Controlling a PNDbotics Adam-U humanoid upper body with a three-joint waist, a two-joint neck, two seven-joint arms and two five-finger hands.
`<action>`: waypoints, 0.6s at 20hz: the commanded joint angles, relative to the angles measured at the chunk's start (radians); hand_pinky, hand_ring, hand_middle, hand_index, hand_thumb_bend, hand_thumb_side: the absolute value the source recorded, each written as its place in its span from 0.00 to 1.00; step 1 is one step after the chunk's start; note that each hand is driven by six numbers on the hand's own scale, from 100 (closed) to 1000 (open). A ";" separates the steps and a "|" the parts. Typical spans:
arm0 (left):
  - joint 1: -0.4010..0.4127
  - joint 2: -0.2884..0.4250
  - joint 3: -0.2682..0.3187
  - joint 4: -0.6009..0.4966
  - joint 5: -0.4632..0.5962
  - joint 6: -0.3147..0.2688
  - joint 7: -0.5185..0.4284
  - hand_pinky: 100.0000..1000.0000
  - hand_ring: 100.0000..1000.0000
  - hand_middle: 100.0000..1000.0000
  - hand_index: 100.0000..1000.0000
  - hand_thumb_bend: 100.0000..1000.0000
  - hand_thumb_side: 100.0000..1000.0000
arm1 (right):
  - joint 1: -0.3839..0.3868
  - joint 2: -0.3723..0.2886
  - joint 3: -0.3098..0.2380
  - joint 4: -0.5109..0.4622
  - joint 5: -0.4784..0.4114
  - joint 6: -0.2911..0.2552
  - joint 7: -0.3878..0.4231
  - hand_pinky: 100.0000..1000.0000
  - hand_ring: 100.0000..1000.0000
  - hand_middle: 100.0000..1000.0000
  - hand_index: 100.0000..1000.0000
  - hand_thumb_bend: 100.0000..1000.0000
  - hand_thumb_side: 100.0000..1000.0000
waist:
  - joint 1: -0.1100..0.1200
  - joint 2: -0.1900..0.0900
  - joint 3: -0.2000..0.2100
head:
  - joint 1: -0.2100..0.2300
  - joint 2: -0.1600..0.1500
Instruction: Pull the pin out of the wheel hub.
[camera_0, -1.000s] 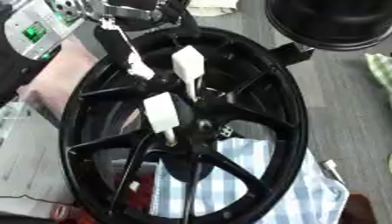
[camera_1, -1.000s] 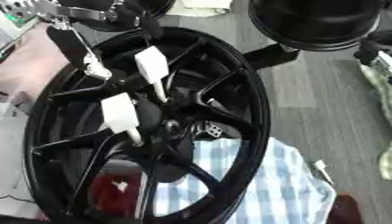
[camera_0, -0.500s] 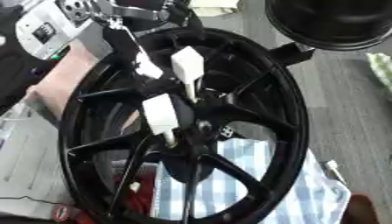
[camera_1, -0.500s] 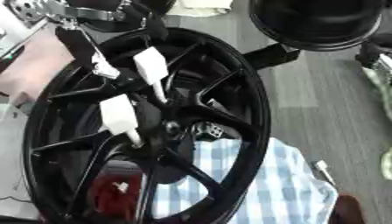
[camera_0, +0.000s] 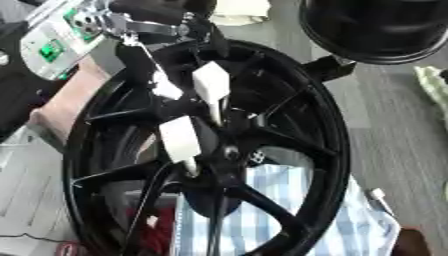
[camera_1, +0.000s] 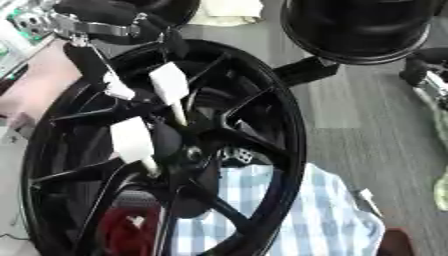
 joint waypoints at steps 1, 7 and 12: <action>-0.025 0.010 0.011 0.001 -0.001 -0.279 -0.268 0.84 0.91 0.84 0.89 0.30 0.42 | -0.013 -0.021 -0.004 -0.011 0.002 0.000 0.002 0.86 0.70 0.69 0.67 0.27 0.17 | -0.002 -0.017 -0.003 | 0.000 -0.017; -0.025 0.001 0.002 0.006 0.023 -0.282 -0.268 0.83 0.88 0.80 0.87 0.26 0.40 | -0.013 -0.018 -0.006 -0.010 0.003 0.000 0.002 0.86 0.70 0.69 0.67 0.27 0.17 | -0.001 -0.015 -0.005 | 0.006 -0.021; -0.024 -0.002 -0.010 0.001 0.045 -0.282 -0.268 0.82 0.87 0.80 0.85 0.24 0.39 | -0.014 -0.017 -0.007 -0.010 0.003 0.001 0.000 0.86 0.70 0.69 0.67 0.26 0.17 | 0.000 -0.012 -0.007 | 0.010 -0.024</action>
